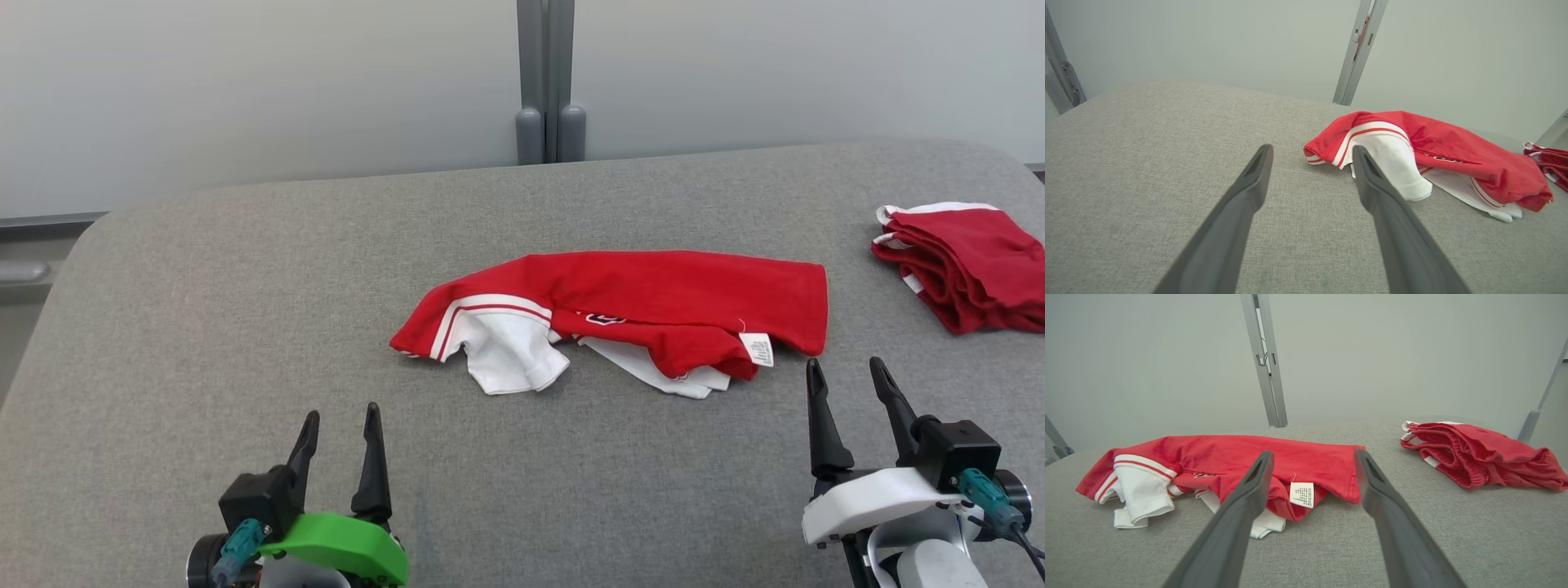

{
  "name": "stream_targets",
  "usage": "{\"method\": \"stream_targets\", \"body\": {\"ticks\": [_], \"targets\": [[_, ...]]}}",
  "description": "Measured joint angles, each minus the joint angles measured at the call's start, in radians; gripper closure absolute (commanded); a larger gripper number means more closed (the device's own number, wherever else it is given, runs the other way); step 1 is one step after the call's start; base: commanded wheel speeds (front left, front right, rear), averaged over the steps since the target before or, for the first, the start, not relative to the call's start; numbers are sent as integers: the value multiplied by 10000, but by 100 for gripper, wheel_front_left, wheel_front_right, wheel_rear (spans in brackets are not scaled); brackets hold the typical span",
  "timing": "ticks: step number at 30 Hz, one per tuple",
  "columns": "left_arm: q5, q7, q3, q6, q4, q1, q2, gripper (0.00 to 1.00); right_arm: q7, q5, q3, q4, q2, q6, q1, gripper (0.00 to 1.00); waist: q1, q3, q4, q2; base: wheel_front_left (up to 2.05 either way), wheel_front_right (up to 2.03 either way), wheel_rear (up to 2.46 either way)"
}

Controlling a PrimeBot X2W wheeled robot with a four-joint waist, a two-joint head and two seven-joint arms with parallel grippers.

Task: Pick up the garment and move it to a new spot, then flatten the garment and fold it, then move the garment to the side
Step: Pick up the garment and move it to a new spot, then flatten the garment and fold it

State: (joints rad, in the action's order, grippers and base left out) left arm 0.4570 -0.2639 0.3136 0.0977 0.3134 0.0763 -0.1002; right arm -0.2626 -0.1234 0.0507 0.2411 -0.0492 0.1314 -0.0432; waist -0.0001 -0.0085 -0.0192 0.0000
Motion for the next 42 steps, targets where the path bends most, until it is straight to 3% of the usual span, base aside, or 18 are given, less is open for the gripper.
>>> {"method": "stream_targets", "body": {"ticks": [19,26,29,33,38,42], "targets": [[-788,-2,-625,-476,119,-193,431,0,-2,-148,-150,63,2,0,-7,0,0,-17,15,0,0,0,0],[-880,234,86,-865,932,296,472,0,-2,-161,-286,8,4,0,-116,0,0,227,-116,0,0,0,0],[-109,775,412,-1187,1515,1004,506,0,0,-171,-389,-65,2,0,-322,0,0,461,-248,0,0,0,0],[1285,1475,984,-1237,2257,1996,508,0,-2,-203,-476,-104,2,0,-537,0,0,757,-532,0,0,0,0],[2117,1753,1703,-999,3434,3186,516,0,0,-309,-495,-157,0,0,-743,0,0,1196,-994,0,0,0,0],[2136,1710,1843,-614,4477,3794,522,0,0,-351,-447,-190,-2,0,-872,0,1,1523,-1349,0,0,0,0]]}}
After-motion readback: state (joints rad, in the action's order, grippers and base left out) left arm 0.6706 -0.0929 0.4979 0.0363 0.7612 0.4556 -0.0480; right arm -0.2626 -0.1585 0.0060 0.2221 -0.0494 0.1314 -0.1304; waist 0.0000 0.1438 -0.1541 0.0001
